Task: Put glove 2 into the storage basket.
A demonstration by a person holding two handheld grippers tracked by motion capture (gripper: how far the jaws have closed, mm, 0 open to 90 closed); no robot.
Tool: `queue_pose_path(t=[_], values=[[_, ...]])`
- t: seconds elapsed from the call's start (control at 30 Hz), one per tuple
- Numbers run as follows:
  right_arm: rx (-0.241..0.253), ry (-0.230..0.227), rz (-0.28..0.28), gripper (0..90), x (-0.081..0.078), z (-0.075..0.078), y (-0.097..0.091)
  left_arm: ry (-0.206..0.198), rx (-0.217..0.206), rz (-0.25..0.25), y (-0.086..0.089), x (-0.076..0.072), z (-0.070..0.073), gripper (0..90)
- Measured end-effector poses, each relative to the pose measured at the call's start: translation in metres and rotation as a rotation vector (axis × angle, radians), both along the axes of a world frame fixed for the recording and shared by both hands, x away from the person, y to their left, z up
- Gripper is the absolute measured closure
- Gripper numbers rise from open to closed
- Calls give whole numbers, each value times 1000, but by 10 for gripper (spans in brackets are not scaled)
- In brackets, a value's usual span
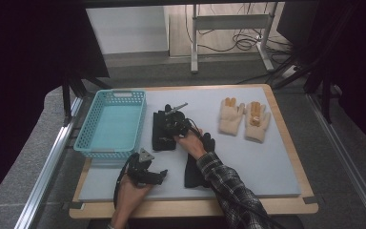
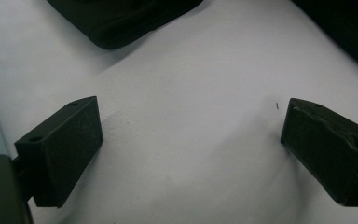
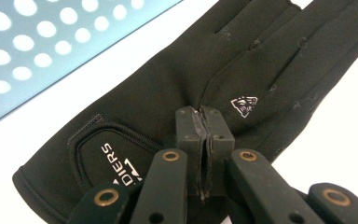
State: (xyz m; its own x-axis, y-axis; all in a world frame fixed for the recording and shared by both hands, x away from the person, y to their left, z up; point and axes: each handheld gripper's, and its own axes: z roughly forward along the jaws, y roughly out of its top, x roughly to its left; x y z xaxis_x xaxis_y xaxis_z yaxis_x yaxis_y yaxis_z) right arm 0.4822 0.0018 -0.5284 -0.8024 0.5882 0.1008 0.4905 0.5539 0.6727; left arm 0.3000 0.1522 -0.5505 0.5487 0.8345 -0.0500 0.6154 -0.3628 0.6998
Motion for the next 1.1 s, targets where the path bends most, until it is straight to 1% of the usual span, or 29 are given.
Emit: queue_pose_path(t=[0.07,0.13,0.27,0.43,0.57,0.8,0.87,1.0,1.1], values=[[-2,-6,-5,868,-1,3,-1,0,0,0,0,0,0,55],[9,-7,-8,868,-2,9,-3,0,0,0,0,0,0,55],[34,-24,-5,869,-8,25,-8,0,0,0,0,0,0,55],[62,-52,6,868,-20,45,-17,0,2,-1,0,0,0,55],[79,-59,16,868,-32,58,-29,-1,2,-1,0,0,0,55],[113,-77,9,867,-56,78,-63,-2,3,-1,0,0,0,56],[126,-73,1,868,-64,82,-74,-3,2,-1,0,0,0,56],[130,-84,-4,867,-83,88,-97,-2,2,-1,0,0,0,56],[126,-93,-17,867,-97,92,-113,-2,-1,2,0,0,0,56]])
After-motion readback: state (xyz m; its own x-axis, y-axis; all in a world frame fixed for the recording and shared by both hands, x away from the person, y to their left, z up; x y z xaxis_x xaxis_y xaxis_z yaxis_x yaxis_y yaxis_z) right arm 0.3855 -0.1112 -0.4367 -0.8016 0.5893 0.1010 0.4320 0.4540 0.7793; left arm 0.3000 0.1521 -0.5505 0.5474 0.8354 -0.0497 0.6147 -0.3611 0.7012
